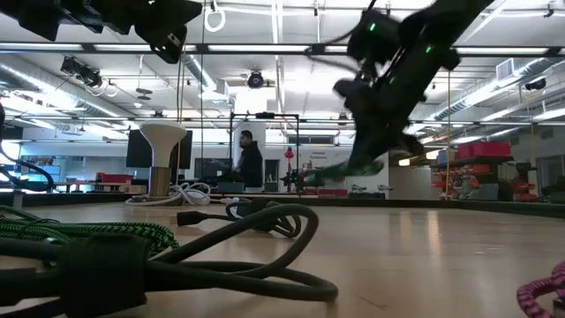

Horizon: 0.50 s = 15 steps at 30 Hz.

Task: Pick & Place USB Port
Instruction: Put the black green charger cable into the yellow bin

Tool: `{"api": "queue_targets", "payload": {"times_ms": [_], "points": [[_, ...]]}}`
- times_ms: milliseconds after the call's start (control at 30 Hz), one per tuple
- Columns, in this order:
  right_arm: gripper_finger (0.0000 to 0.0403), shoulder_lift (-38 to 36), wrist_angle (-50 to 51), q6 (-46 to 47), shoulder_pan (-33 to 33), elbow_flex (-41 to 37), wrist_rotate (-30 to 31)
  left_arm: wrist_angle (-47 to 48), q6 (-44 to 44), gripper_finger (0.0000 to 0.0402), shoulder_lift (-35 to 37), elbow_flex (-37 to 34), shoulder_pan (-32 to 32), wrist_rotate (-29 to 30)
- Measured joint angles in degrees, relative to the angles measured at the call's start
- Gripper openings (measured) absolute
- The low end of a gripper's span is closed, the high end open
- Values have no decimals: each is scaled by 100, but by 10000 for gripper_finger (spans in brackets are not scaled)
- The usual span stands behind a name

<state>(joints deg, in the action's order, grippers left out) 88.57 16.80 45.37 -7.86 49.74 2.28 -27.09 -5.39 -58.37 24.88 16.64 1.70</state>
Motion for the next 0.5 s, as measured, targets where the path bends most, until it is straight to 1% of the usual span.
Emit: {"api": "queue_targets", "payload": {"times_ms": [133, 267, 367, 500], "points": [[0, -778, 454, 1, 474, 0, -337, 2, -2, 142, 0, 0, 0, -1], [0, -1509, 890, 320, 1138, 7, -577, 2, -2, 142, 0, 0, 0, 0], [0, -1968, 1131, 753, 1688, 7, -705, 1, -2, 142, 0, 0, 0, -1], [0, -2301, 1331, 1519, 2503, 9, -869, 2, -36, 142, 0, 0, 0, -1]]}}
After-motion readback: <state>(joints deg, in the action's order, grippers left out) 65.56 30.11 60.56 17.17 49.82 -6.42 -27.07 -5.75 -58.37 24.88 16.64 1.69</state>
